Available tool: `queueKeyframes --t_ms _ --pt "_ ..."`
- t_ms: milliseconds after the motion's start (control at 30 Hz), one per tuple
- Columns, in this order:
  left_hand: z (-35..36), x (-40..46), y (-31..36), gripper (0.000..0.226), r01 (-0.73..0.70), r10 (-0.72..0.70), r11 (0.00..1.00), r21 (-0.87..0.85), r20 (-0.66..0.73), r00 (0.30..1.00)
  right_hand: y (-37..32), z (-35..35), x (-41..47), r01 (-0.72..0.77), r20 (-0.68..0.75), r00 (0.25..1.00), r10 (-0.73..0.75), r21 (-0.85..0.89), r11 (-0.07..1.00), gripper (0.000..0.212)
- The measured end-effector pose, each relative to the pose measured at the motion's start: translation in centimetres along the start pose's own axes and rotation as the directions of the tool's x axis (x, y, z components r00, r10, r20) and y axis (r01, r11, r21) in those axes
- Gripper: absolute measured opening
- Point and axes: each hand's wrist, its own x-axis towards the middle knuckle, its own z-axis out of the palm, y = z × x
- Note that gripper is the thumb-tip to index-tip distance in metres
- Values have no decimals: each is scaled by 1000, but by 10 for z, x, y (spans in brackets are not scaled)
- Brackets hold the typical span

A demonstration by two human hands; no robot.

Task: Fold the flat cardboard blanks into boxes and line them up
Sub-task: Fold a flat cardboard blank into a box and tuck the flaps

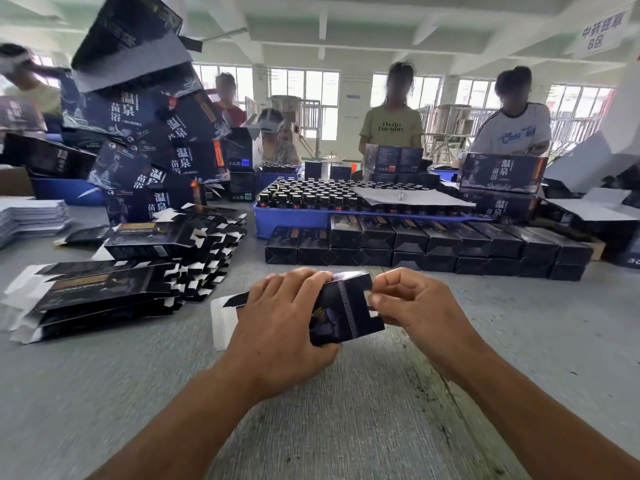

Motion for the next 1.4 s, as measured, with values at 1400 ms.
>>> queueKeyframes --t_ms 1400 --pt "-7 -7 11 70 -145 133 987 -75 -142 981 -7 4 -25 243 -78 960 -270 -257 935 56"
